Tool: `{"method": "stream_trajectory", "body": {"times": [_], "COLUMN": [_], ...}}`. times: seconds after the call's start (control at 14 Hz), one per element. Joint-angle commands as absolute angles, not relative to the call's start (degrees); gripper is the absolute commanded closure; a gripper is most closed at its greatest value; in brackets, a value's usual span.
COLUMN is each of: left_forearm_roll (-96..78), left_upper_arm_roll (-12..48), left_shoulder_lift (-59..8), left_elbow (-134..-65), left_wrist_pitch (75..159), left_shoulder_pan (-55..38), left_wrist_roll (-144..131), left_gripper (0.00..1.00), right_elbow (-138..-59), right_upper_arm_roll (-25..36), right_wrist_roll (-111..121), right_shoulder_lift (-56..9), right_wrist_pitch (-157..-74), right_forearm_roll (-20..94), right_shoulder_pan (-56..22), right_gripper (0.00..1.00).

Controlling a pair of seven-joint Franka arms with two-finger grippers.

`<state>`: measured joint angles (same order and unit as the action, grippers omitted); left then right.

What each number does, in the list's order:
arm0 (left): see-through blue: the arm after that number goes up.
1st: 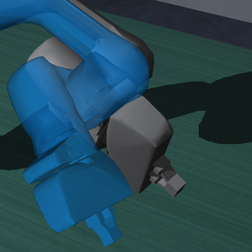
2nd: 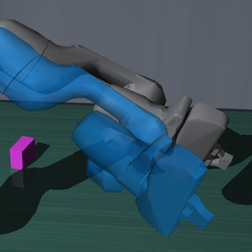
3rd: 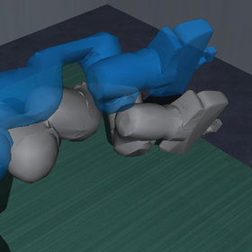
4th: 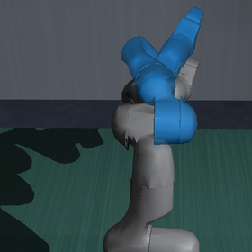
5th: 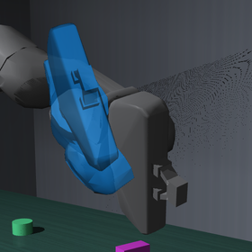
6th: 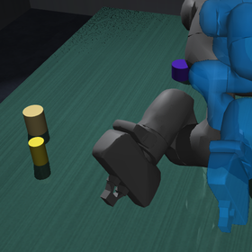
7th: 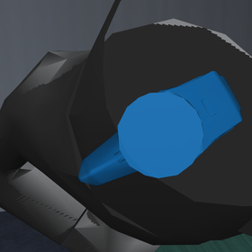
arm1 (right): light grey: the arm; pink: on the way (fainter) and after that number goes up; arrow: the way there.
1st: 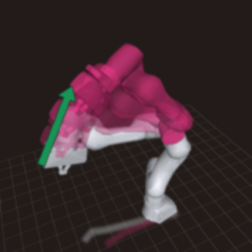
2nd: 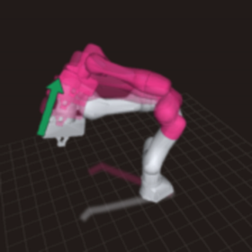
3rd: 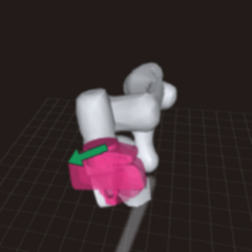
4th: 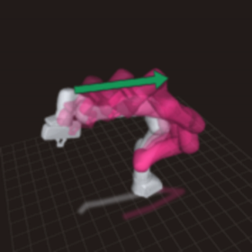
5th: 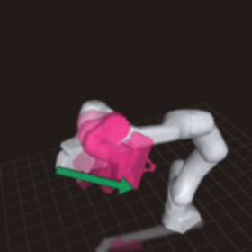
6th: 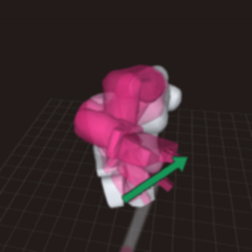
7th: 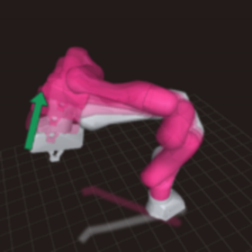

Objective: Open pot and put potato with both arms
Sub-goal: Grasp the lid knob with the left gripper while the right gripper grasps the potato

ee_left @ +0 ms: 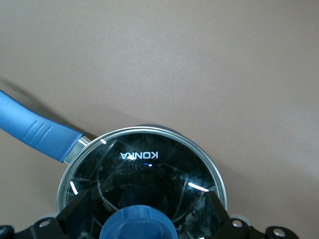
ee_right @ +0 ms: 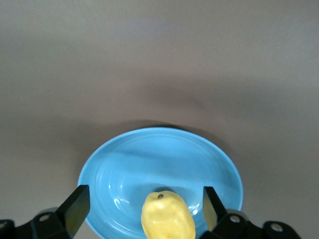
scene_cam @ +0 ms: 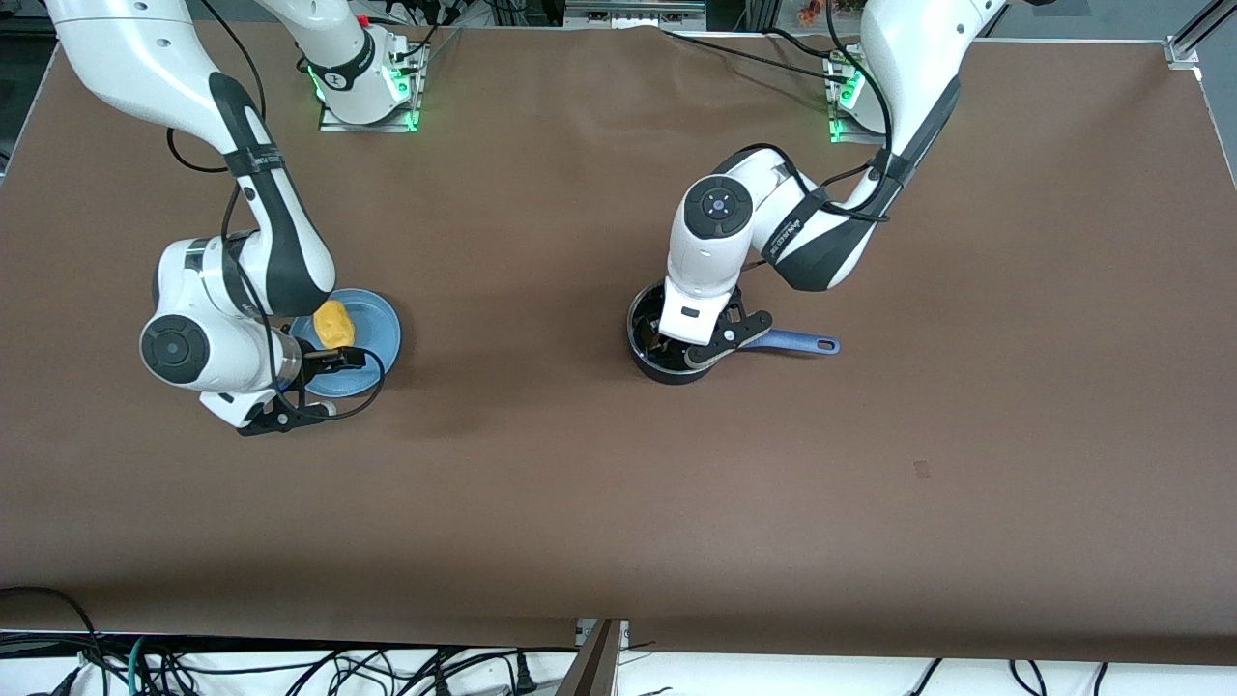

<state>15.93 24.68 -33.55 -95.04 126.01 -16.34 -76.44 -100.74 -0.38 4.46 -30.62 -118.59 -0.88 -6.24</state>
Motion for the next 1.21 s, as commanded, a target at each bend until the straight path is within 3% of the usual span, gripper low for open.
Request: {"method": "stream_trajectory", "body": {"times": [0.0, 0.43, 1.0, 1.14], "left_forearm_roll": [17.4, 17.31, 17.23, 17.23], "left_upper_arm_roll": [24.78, 24.79, 24.79, 24.79], "left_shoulder_lift": [-34.27, -35.07, -34.98, -34.98], "left_elbow": [-94.48, -94.66, -95.45, -95.45], "left_wrist_pitch": [125.68, 125.6, 125.42, 125.42], "left_shoulder_pan": [-16.7, -17.58, -17.23, -17.23], "left_wrist_roll": [-76.82, -76.73, -73.39, -73.39], "left_gripper": [0.0, 0.03, 0.7, 0.74], "right_elbow": [-105.11, -110.12, -113.02, -113.9], "right_upper_arm_roll": [0.0, 1.76, 2.46, 2.46], "right_wrist_roll": [6.85, 12.21, 13.0, 13.45], "right_shoulder_lift": [-29.27, -28.3, -27.86, -27.6], "right_wrist_pitch": [-120.76, -122.7, -122.26, -122.17], "right_forearm_roll": [-1.58, -1.58, -1.58, -1.58], "right_shoulder_pan": [-5.98, -5.8, -5.89, -5.89], "right_gripper": [0.0, 0.0, 0.0, 0.0]}}
